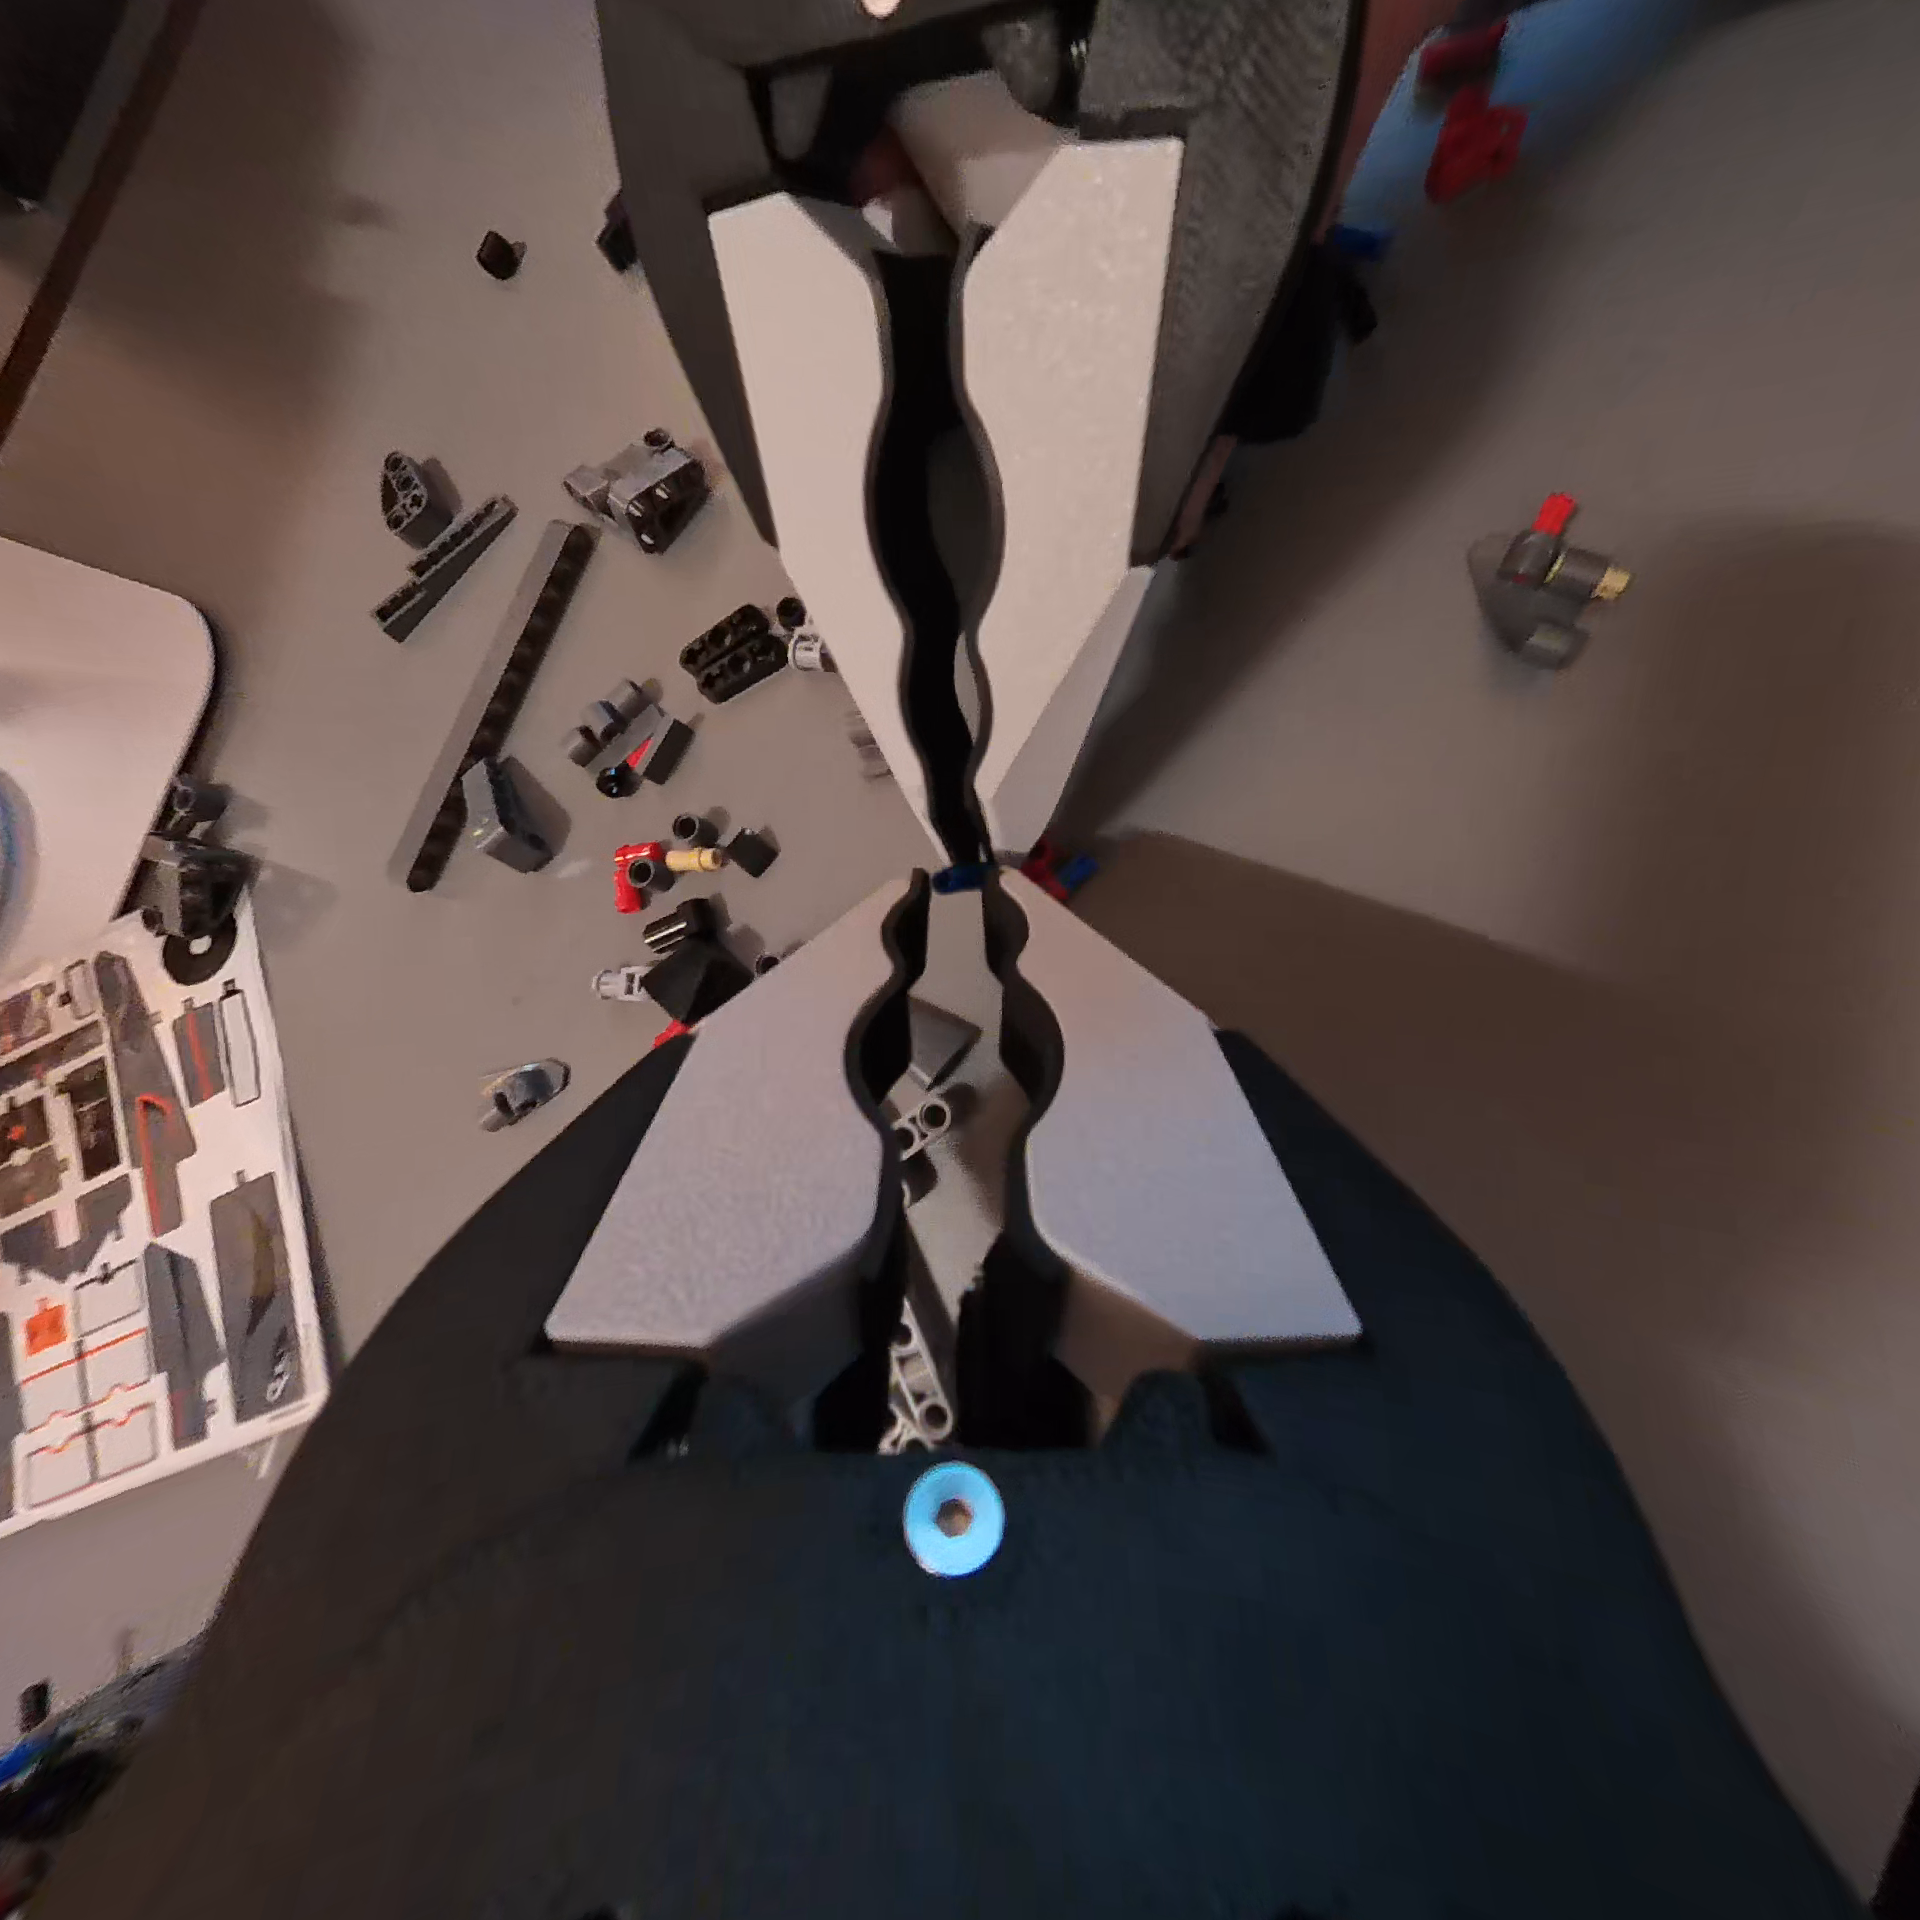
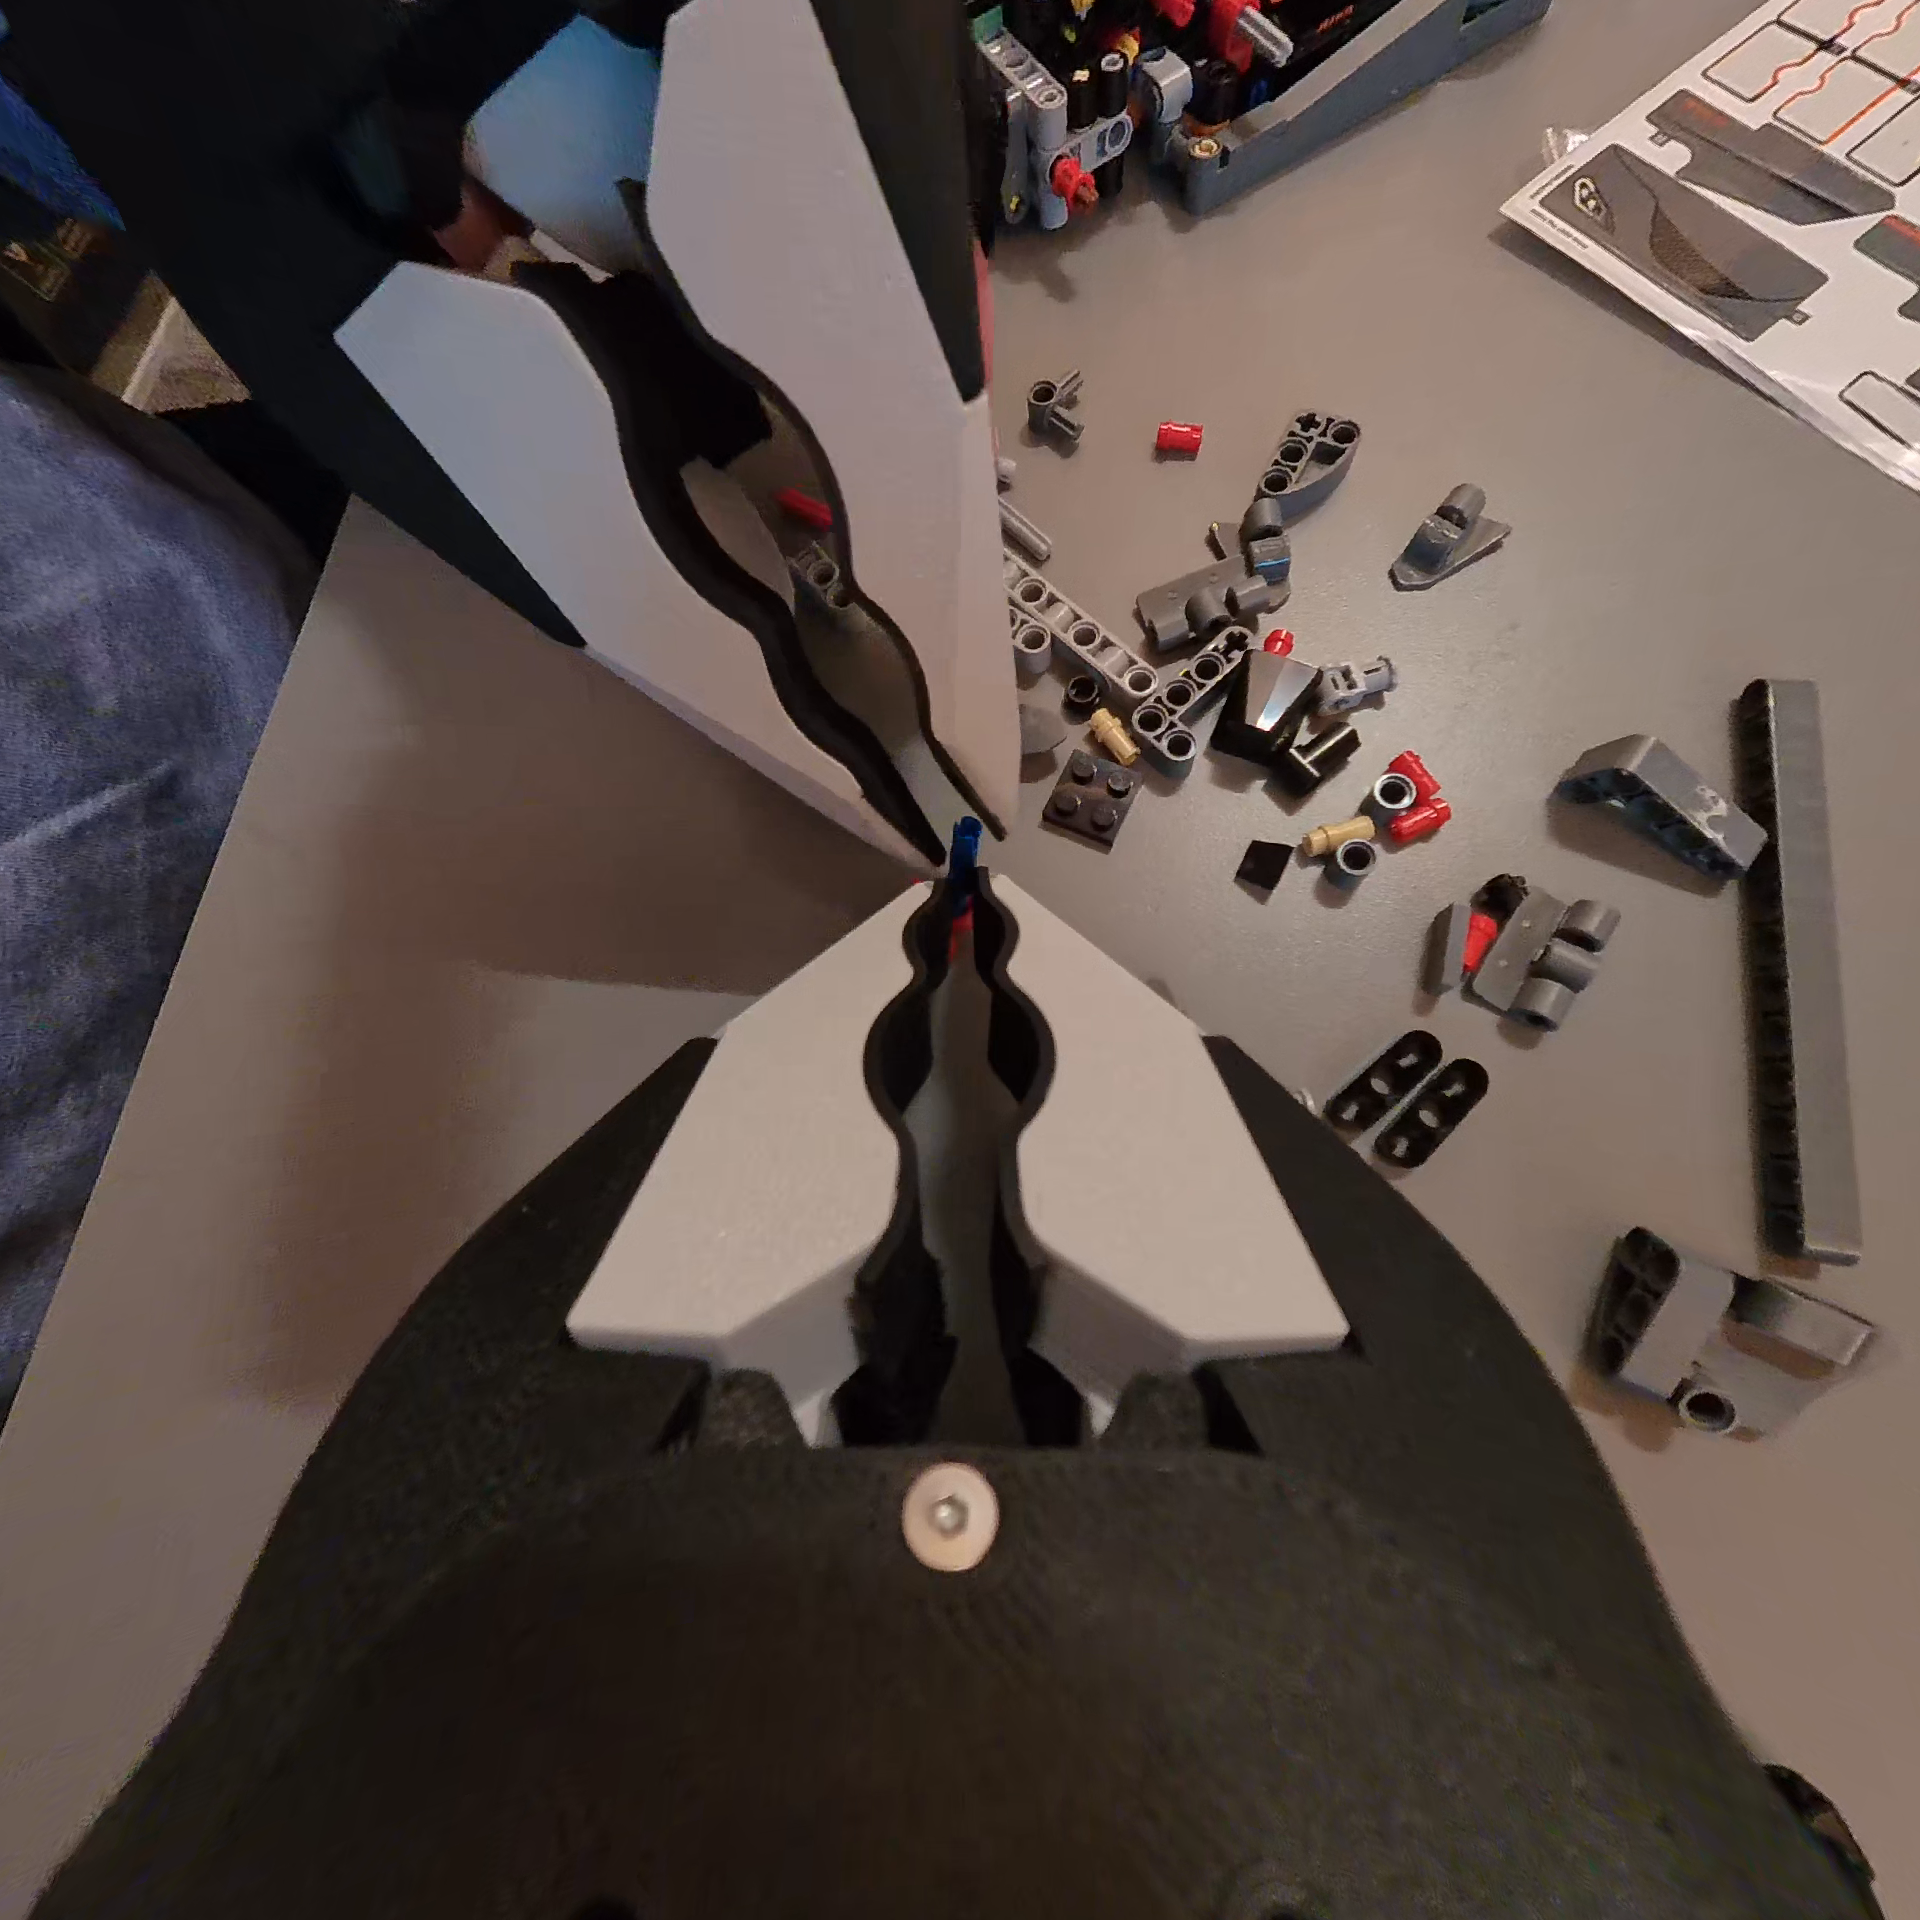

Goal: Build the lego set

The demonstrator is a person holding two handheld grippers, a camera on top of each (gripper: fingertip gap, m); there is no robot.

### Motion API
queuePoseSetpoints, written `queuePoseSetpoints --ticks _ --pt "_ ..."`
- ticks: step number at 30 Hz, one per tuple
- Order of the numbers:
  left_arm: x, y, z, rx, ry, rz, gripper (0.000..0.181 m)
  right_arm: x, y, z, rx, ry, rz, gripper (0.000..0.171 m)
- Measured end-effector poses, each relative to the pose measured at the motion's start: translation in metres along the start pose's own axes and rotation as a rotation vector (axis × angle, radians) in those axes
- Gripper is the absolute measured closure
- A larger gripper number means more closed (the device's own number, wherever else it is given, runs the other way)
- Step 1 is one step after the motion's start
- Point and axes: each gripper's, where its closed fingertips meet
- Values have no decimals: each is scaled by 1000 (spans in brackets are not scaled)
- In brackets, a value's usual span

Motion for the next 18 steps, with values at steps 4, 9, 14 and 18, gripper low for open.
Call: queuePoseSetpoints --ticks 4,9,14,18 --pt "2 2 -1 -34 -44 -12 175 -1 -1 0 -3 -1 -3 170" --pt "2 2 -1 -39 -44 -2 176 -1 -1 0 1 5 -5 170" --pt "4 2 -3 -37 -17 13 177 -2 -2 0 -5 2 5 169" --pt "3 2 -3 -26 7 34 179 -7 -6 -2 -16 10 42 166"
Point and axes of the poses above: each gripper's, where its closed fingertips meet, y out along the fingers, x out of its top, z = x × y across the jaws, and after that the axes turned 13 degrees about -y, right-handed
